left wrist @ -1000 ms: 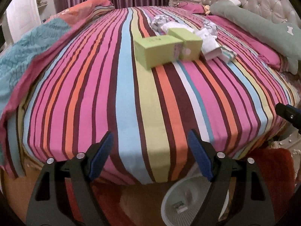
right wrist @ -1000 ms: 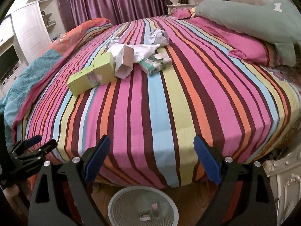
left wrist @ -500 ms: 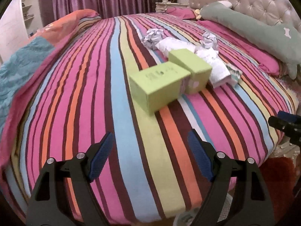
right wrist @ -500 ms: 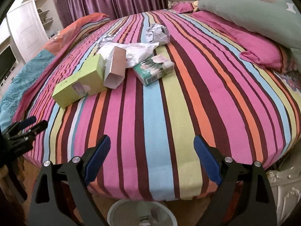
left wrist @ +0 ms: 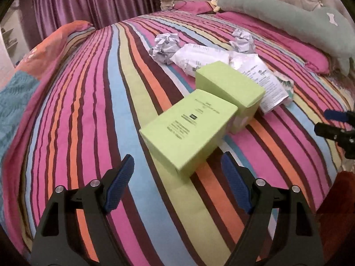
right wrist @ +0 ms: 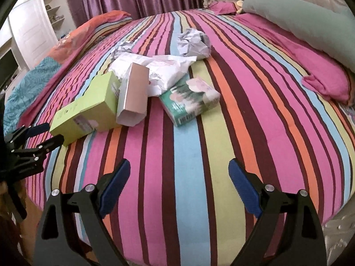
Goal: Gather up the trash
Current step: 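Grasp the green DHC box with the left tool while the right tool grasps the tissue pack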
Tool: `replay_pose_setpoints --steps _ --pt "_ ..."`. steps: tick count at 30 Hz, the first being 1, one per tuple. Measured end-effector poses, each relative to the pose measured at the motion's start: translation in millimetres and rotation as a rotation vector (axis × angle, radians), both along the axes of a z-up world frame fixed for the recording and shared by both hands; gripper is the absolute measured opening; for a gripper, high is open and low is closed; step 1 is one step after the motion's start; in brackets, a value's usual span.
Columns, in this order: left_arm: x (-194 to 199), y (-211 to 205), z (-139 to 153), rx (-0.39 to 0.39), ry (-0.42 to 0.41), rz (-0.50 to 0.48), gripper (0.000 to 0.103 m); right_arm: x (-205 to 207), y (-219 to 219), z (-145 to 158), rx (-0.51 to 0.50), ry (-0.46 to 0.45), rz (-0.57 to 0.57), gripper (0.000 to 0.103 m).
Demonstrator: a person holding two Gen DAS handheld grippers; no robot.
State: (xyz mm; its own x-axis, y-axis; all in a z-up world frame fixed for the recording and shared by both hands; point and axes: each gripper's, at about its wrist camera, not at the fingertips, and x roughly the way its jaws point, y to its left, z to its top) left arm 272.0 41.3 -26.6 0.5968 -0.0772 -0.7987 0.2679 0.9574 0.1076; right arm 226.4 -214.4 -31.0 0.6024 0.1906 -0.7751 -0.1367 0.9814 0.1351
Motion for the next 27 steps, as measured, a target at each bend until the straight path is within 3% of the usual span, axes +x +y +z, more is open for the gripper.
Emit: replay_pose_setpoints --steps 12,20,27 --pt "29.6 -5.8 -5.6 -0.024 0.042 -0.045 0.079 30.7 -3.2 -8.6 -0.047 0.023 0.012 0.086" --pt "53.1 1.6 -9.8 -0.125 0.087 0.047 0.079 49.6 -6.9 -9.1 -0.060 0.022 0.034 0.086" --pt "69.4 0.9 -24.3 -0.158 0.150 0.113 0.079 67.9 -4.1 -14.5 -0.096 0.023 0.093 0.086"
